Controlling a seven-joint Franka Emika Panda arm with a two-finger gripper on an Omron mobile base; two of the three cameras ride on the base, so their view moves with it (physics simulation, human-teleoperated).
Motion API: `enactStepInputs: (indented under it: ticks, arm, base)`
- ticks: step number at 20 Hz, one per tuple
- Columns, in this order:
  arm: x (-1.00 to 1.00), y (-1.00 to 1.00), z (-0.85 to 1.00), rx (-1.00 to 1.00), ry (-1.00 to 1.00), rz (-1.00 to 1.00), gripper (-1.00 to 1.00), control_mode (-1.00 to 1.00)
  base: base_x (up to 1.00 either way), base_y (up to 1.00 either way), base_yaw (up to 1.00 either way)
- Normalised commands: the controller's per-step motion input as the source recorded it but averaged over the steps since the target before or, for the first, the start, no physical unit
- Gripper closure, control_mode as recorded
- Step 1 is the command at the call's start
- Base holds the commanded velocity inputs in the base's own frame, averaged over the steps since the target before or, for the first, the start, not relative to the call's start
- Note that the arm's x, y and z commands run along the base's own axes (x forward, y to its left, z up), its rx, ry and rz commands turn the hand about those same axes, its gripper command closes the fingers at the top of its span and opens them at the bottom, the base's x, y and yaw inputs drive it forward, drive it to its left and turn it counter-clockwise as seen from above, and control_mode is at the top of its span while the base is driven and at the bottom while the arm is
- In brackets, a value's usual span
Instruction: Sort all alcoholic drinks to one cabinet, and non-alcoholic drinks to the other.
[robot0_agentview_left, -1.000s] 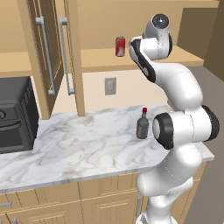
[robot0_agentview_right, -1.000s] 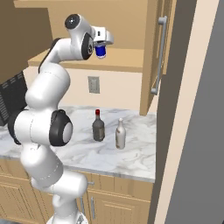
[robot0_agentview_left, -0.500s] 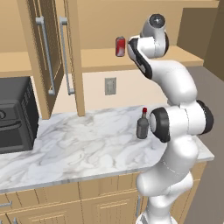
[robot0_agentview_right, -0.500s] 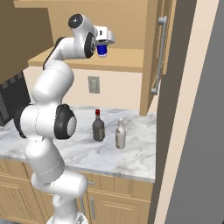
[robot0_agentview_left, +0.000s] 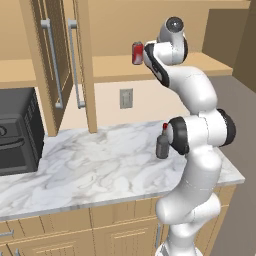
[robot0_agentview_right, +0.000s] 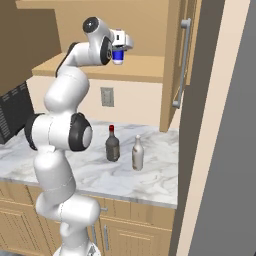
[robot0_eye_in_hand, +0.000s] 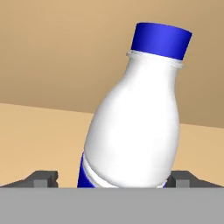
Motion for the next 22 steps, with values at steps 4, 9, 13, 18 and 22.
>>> enactStepInputs:
  ticks: [4,9,13,18,22]
  arm:
    - [-0.01,0.00,0.00,0.00,0.00,0.00,-1.00,-1.00]
    - [-0.51,0.00,0.00,0.03,0.00,0.00,-1.00,-1.00]
    - [-1.00,0.00,-0.08,0.10,0.00,0.00,-1.00,-1.00]
    - [-1.00,0.00,-0.29,0.13,0.04,0.00,-1.00,-1.00]
    - [-1.00,0.00,-0.46,0.04,0.05,-0.01,-1.00,-1.00]
  base:
    - [0.00,0.00,0.00]
    - [0.00,0.00,0.00]
    - [0.00,0.00,0.00]
    - [0.00,0.00,0.00]
    - [0.00,0.00,0.00]
